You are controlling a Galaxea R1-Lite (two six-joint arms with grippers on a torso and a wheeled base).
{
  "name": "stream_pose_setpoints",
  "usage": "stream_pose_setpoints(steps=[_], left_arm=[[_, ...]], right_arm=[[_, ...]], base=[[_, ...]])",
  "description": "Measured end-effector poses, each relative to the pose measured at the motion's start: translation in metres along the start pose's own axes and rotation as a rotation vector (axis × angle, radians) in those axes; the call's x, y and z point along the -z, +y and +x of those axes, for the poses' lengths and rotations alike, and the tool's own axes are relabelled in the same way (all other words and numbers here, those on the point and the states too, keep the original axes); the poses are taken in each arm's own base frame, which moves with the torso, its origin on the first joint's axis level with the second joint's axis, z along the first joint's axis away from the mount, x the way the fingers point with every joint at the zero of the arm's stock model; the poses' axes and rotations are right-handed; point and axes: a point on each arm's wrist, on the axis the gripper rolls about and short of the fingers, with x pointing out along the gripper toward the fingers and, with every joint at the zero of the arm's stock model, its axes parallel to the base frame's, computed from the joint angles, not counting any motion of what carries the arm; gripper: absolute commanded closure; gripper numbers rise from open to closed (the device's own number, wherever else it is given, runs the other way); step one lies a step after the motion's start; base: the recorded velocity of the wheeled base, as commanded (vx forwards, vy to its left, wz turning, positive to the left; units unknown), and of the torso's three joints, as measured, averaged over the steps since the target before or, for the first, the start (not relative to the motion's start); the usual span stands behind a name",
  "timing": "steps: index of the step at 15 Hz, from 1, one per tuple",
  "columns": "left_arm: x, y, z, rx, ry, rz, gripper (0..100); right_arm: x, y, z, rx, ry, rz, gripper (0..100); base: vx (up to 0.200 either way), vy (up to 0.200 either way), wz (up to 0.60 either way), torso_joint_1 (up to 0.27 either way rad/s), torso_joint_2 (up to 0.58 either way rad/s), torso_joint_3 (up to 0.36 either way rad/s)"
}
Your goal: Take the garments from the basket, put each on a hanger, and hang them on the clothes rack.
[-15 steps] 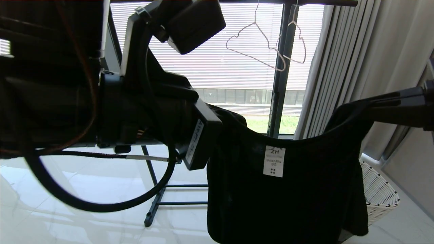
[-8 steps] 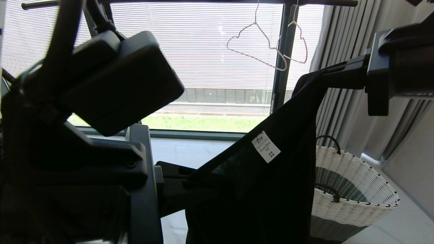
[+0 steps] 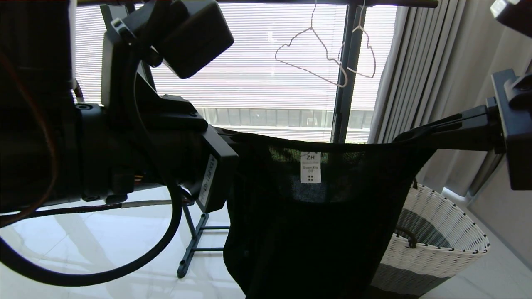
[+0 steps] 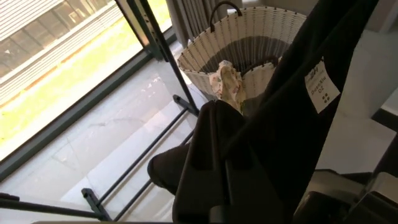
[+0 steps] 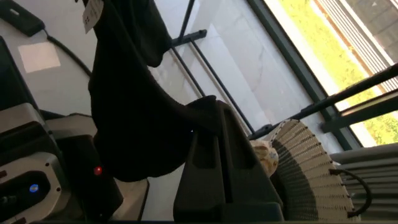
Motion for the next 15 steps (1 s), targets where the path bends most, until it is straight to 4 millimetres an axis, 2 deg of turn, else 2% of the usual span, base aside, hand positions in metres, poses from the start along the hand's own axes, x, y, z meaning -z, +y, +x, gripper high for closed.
stream_pose_setpoints(steps=[1, 4, 7, 10, 13, 15], left_arm=[[0.0, 0.0, 0.002, 0.0, 0.004, -0.001, 100], [0.002, 0.0, 0.007, 0.004, 0.017, 0.0, 100], [0.007, 0.002, 0.013, -0.008, 0.046, 0.002, 100], [0.023, 0.014, 0.015, -0.092, 0.114, 0.003, 100], [0.053, 0.05, 0.001, -0.267, 0.224, -0.04, 100], [0.077, 0.076, -0.02, -0.41, 0.295, -0.104, 100]], right_arm=[[0.002, 0.0, -0.001, 0.007, 0.008, 0.001, 0], [0.01, 0.003, -0.003, 0.019, 0.037, 0.004, 0], [0.025, 0.004, -0.012, 0.047, 0.065, 0.025, 0], [0.042, -0.009, -0.028, 0.236, 0.121, 0.084, 0], [0.066, -0.027, -0.047, 0.49, 0.195, 0.2, 0], [0.085, -0.035, -0.055, 0.636, 0.219, 0.274, 0]], base=[[0.0, 0.0, 0.0, 0.0, 0.0, 0.0], [0.0, 0.0, 0.0, 0.0, 0.0, 0.0], [0.0, 0.0, 0.0, 0.0, 0.0, 0.0], [0.0, 0.0, 0.0, 0.0, 0.0, 0.0], [0.0, 0.0, 0.0, 0.0, 0.0, 0.0], [0.0, 0.0, 0.0, 0.0, 0.0, 0.0]])
